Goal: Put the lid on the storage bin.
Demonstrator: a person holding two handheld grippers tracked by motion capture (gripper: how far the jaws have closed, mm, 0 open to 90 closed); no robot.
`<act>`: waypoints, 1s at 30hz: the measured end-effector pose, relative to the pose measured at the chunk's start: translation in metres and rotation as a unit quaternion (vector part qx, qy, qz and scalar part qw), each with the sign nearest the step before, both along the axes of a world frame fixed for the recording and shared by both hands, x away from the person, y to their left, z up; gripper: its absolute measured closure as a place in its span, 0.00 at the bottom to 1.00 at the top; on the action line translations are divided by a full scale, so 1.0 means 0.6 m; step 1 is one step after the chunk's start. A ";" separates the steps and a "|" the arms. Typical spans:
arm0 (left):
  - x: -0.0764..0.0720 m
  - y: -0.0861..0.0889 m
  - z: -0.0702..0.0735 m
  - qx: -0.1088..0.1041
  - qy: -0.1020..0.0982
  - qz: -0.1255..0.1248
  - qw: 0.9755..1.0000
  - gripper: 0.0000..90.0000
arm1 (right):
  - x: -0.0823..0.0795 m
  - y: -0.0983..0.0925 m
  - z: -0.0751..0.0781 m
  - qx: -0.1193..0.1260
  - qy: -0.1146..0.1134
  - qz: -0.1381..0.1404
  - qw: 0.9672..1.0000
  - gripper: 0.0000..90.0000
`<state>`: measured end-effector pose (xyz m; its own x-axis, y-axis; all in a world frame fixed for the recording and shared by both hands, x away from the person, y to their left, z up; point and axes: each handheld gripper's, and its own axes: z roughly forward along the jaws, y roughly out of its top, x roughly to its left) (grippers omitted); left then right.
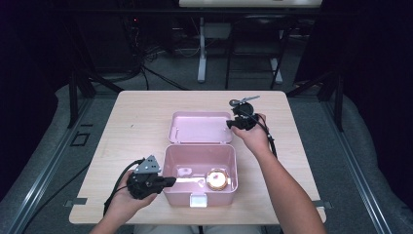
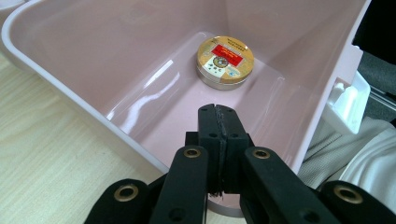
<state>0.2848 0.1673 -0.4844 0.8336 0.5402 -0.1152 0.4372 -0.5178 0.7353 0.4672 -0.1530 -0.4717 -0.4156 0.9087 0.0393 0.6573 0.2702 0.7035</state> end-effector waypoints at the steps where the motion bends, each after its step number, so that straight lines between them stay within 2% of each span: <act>1: 0.000 0.000 0.000 0.000 0.000 0.000 1.000 1.00 | 0.001 0.002 -0.001 0.003 0.001 -0.003 1.000 0.67; 11: 0.000 0.000 0.000 -0.001 -0.001 0.002 1.000 1.00 | 0.013 0.010 -0.021 0.011 0.008 -0.025 1.000 0.72; 15: 0.000 0.000 0.000 -0.001 0.000 0.002 1.000 1.00 | 0.016 0.005 -0.024 0.038 0.017 -0.049 0.998 0.73; 21: 0.000 0.000 0.000 -0.002 0.001 0.003 1.000 1.00 | 0.020 0.002 -0.024 0.048 0.027 -0.063 0.996 0.76; 22: 0.000 0.001 0.000 -0.002 0.001 0.002 1.000 1.00 | 0.021 0.001 -0.024 0.055 0.036 -0.067 0.996 0.77; 30: 0.000 0.001 0.000 -0.002 0.001 0.002 1.000 1.00 | 0.025 0.008 -0.023 0.056 0.051 -0.073 0.994 0.84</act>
<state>0.2850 0.1678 -0.4844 0.8317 0.5422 -0.1198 0.4405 -0.5130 0.7367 0.4820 -0.1481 -0.4856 -0.2673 0.9469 0.1788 0.7535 0.0897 0.6512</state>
